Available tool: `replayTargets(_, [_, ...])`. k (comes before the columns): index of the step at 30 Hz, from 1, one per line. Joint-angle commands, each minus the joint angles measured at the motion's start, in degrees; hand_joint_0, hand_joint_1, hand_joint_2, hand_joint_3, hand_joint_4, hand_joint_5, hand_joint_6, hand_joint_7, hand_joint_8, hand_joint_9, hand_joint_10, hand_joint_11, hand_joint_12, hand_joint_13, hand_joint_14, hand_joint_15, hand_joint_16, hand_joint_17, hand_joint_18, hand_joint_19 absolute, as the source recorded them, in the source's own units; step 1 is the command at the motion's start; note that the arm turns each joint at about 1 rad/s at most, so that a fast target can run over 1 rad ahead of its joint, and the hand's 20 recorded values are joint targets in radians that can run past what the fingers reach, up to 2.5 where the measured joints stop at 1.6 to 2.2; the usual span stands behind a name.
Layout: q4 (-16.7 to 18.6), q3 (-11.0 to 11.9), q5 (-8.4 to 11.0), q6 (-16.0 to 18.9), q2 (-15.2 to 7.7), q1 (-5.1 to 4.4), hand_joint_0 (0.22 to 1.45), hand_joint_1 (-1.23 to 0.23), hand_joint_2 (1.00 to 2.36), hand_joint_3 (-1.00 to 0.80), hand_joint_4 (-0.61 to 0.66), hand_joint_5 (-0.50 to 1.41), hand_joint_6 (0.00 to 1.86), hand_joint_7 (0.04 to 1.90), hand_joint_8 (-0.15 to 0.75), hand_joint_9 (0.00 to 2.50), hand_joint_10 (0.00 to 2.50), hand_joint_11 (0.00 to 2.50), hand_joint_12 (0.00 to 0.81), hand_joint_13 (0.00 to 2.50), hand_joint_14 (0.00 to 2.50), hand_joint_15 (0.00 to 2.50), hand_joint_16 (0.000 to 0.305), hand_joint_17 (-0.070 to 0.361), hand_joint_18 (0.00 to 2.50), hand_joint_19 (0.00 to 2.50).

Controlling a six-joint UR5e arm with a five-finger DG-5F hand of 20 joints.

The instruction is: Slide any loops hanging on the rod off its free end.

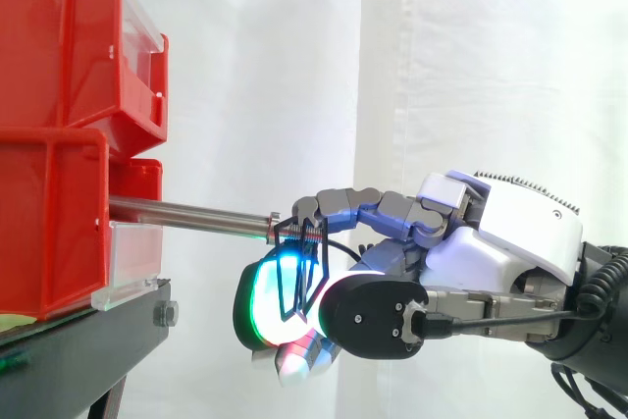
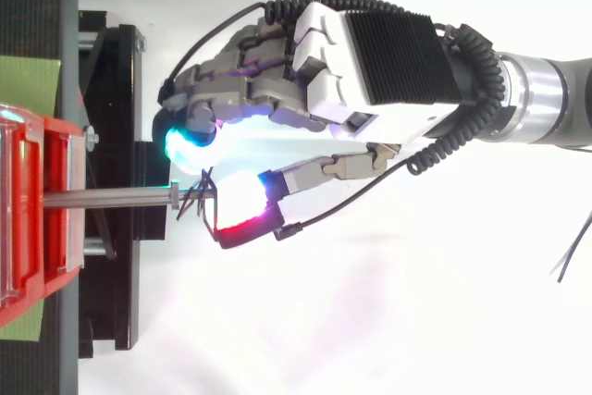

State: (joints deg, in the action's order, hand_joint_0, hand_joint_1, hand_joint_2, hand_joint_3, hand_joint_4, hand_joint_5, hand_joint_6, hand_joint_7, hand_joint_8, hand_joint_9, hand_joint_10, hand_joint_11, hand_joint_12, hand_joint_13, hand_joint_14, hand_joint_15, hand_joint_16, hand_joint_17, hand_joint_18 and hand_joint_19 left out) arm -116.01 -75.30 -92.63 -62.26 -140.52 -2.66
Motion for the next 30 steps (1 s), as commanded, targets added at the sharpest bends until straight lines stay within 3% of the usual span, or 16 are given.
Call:
replayTargets(1, [0.08,0.15,-0.01,0.03,0.07,-0.15,0.56,-0.58,1.01,-0.33,0.25,-0.12,0.60,1.23,0.365,0.98,0.01,0.47,0.402,0.88,0.01,0.25,0.065,0.146,0.92,0.47])
replayTargets(9, [0.08,0.15,-0.01,0.03,0.07,-0.41,0.57,-0.57,1.01,-0.34,0.25,-0.12,0.62,1.21,0.365,0.99,0.01,0.48,0.400,0.88,0.01,0.25,0.065,0.145,0.92,0.47])
replayTargets(18, [0.08,0.42,-0.01,0.03,0.07,-0.41,0.58,-0.59,1.01,-0.32,0.25,-0.15,0.79,1.14,0.369,1.01,0.01,0.48,0.397,0.89,0.01,0.25,0.064,0.143,0.94,0.46])
replayTargets(25, [0.08,0.94,-0.01,0.03,0.07,-0.41,0.57,-0.67,1.02,0.01,0.21,-0.14,0.88,1.26,0.407,1.04,0.01,0.47,0.430,0.92,0.01,0.23,0.072,0.162,1.01,0.41])
replayTargets(30, [0.08,1.12,-0.01,0.12,-0.01,-0.41,0.58,-0.69,1.02,0.05,0.17,-0.13,0.89,1.26,0.412,1.05,0.01,0.48,0.438,0.93,0.01,0.22,0.074,0.166,1.03,0.40])
